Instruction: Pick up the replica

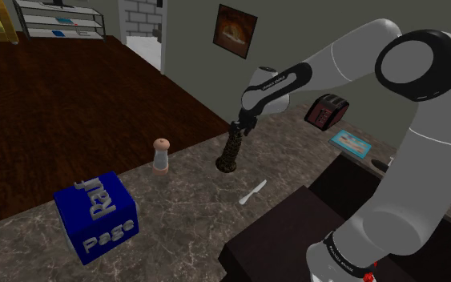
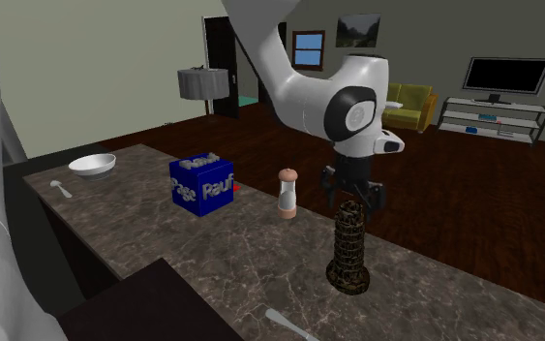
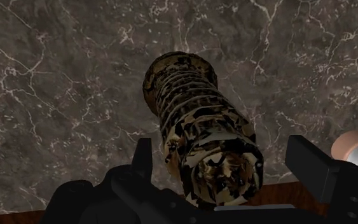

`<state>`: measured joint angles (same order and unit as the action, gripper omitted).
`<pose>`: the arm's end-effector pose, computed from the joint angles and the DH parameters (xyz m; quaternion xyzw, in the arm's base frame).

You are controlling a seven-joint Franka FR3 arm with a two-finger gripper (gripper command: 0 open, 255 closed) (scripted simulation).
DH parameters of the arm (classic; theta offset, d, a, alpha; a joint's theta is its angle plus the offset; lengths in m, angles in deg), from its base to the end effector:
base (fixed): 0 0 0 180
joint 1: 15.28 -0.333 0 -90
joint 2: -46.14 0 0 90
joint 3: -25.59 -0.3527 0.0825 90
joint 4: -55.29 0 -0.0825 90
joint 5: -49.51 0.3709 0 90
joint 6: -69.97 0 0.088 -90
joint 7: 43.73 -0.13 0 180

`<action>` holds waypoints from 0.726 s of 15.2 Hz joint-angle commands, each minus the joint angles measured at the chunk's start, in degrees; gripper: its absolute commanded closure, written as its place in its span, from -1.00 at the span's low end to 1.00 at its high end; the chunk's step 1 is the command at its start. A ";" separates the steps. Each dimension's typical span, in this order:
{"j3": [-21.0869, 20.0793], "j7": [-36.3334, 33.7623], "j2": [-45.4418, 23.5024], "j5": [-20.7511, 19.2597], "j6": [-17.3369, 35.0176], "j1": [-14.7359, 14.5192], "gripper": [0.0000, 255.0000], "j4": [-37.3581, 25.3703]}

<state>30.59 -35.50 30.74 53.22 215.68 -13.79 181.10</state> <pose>0.5643 -0.0633 0.2916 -0.9991 0.0088 -0.0407 0.0026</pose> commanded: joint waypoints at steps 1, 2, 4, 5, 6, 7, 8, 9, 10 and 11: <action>-0.08 0.17 -0.90 0.20 1.20 0.07 -1.00 0.28; -0.08 0.17 -0.90 0.19 1.20 0.07 -1.00 0.28; -0.08 0.19 -0.91 0.20 1.25 0.08 1.00 0.32; -0.08 0.18 -0.89 0.20 1.25 0.07 1.00 0.34; -0.09 0.15 -0.86 0.20 1.29 0.05 1.00 0.42; -0.09 0.12 -0.83 0.19 1.32 0.03 1.00 0.47; -0.11 0.07 -0.86 0.18 1.33 0.00 1.00 0.44; -0.10 0.10 -0.81 0.18 1.34 0.02 1.00 0.52; -0.09 0.12 -0.81 0.18 1.28 0.03 1.00 0.45; -0.09 0.12 -0.81 0.18 1.26 0.03 1.00 0.43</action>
<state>30.52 -35.35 30.03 53.40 216.95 -13.74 181.50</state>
